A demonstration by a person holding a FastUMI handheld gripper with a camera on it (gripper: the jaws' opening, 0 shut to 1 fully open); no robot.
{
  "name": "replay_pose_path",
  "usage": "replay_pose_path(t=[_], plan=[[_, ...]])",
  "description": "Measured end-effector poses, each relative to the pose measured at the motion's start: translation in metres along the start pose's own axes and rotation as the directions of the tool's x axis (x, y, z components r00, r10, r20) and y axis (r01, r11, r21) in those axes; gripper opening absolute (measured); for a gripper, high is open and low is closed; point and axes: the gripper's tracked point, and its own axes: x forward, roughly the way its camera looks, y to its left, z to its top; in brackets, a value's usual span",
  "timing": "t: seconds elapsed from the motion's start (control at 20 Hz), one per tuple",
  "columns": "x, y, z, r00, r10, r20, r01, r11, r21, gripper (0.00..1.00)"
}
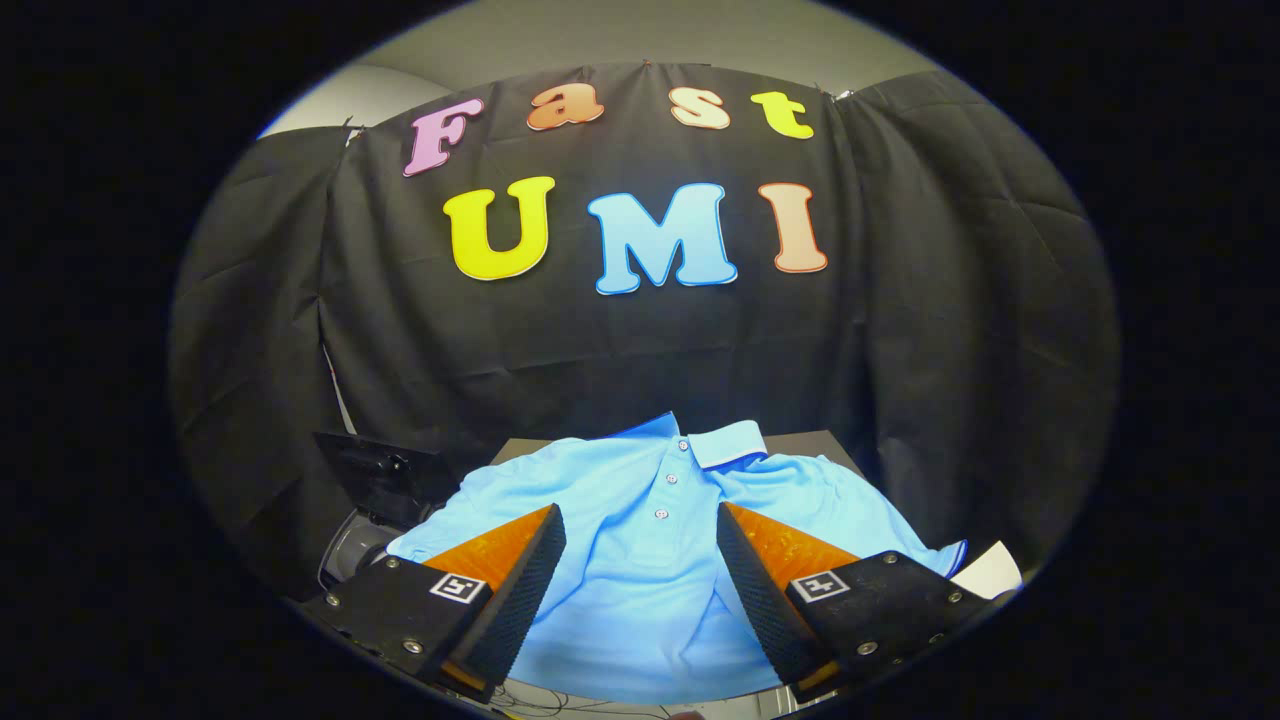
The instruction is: Put the clothes into the washing machine and then close the washing machine lid.
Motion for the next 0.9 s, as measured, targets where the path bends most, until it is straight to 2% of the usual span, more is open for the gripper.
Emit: replay_pose_path(t=[0.25,0.45,0.65,0.9], plan=[[0.034,-0.009,-0.011,0.995,-0.030,-0.094,0.024,0.998,-0.059,0.95],[0.048,-0.006,-0.026,0.981,-0.001,-0.195,-0.015,0.997,-0.082,0.95],[0.054,-0.004,-0.041,0.960,0.050,-0.277,-0.056,0.998,-0.011,0.95],[0.054,-0.003,-0.046,0.955,0.035,-0.294,-0.055,0.997,-0.060,0.94]])
